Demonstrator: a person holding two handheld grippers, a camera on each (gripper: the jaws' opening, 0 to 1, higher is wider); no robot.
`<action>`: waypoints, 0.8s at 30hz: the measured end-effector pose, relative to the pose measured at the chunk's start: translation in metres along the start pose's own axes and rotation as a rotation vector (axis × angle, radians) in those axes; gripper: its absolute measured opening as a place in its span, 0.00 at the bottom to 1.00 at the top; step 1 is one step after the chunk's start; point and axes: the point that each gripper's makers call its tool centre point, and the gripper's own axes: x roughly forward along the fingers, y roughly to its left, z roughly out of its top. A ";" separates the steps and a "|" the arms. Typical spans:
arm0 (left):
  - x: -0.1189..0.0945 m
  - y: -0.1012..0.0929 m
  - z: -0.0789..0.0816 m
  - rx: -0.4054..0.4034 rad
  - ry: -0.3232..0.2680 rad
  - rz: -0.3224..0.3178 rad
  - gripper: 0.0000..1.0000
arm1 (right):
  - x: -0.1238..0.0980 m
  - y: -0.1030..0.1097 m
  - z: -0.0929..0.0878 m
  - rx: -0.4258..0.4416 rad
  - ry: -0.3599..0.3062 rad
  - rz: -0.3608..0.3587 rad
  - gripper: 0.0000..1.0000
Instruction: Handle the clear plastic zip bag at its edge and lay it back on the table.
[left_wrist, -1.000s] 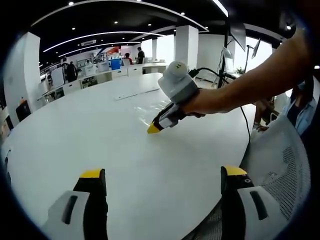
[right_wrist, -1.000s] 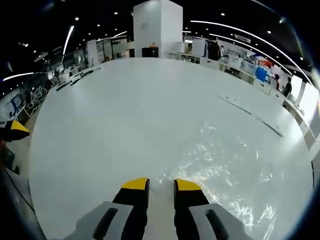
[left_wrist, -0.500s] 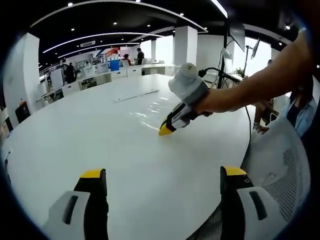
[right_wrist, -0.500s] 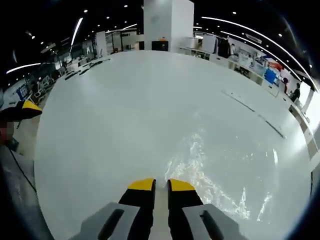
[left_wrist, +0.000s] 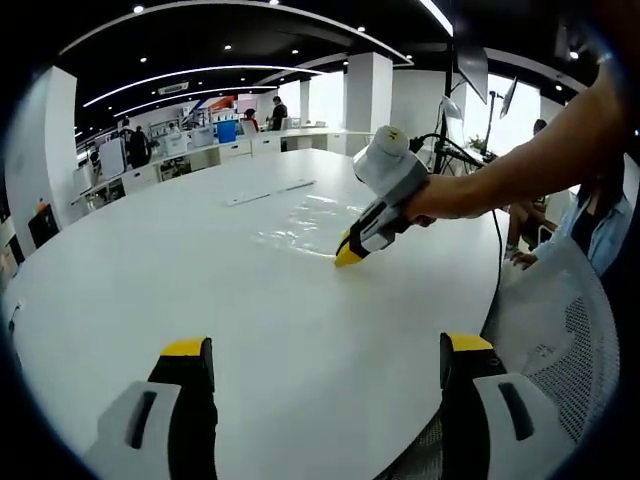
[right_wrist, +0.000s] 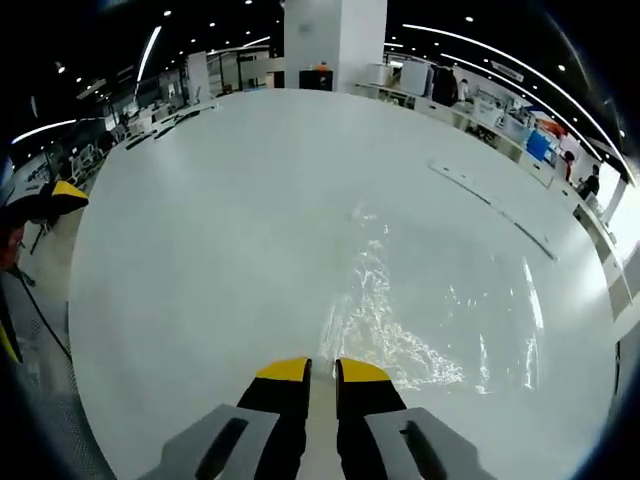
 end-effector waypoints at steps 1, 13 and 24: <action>0.000 0.000 0.000 -0.002 0.000 -0.001 0.92 | 0.002 -0.002 0.003 -0.005 -0.012 -0.007 0.10; 0.002 0.000 -0.003 -0.003 0.004 -0.003 0.92 | 0.017 -0.007 0.022 0.065 -0.046 -0.039 0.20; 0.002 0.002 0.001 -0.006 -0.003 0.001 0.91 | 0.019 -0.012 0.018 0.104 -0.017 -0.056 0.12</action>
